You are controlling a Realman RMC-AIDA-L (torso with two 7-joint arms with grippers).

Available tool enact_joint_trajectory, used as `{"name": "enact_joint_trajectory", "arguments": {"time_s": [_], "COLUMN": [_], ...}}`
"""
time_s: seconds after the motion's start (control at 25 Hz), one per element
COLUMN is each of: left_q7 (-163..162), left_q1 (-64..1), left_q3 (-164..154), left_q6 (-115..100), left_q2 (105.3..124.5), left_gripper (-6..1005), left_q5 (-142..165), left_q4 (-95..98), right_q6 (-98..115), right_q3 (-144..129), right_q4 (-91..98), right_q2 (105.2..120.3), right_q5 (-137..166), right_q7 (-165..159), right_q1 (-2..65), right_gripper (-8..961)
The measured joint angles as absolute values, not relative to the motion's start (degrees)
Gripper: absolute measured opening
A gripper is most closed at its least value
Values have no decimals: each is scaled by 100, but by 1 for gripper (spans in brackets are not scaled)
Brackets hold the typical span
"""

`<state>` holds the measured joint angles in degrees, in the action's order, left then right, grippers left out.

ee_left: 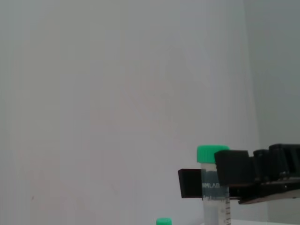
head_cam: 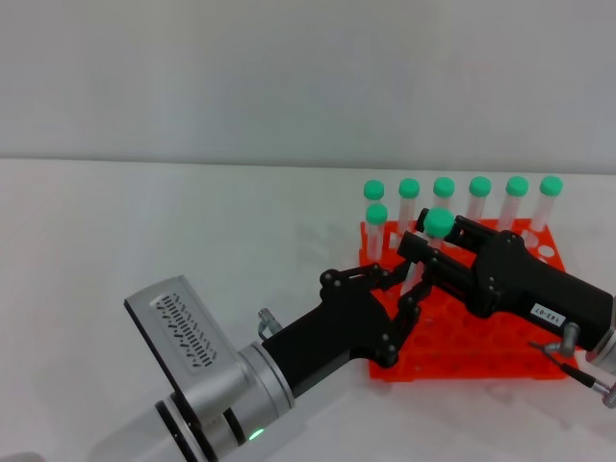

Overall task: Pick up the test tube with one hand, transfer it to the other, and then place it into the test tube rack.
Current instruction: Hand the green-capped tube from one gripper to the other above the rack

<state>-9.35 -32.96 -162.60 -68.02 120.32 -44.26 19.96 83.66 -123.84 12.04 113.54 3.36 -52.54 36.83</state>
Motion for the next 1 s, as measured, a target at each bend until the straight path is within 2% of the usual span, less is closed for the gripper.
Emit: {"name": "enact_joint_trajectory", "arguments": {"time_s": [0.24, 0.44, 1.0], "left_q7": [-933, -932, -926], "left_q1": [-3295, -3295, -3281], "left_q3": [-16260, -16261, -16277], "left_q6": [-6802, -6799, -6589], "left_q2": [12039, 12041, 12042], "left_gripper": [218, 219, 222], "left_q5": [-4435, -4433, -4418], "left_q4": [2028, 2033, 2045], "right_q6": [8367, 8367, 8208], "right_q3": [-12377, -12362, -12367], "right_q4": [1204, 1204, 1205], "right_q2": [11376, 11424, 11498], "right_q5": [330, 326, 326], "right_q7": [-5089, -4896, -4850], "right_q1": [3646, 3623, 3647], "right_gripper": [455, 297, 274]}}
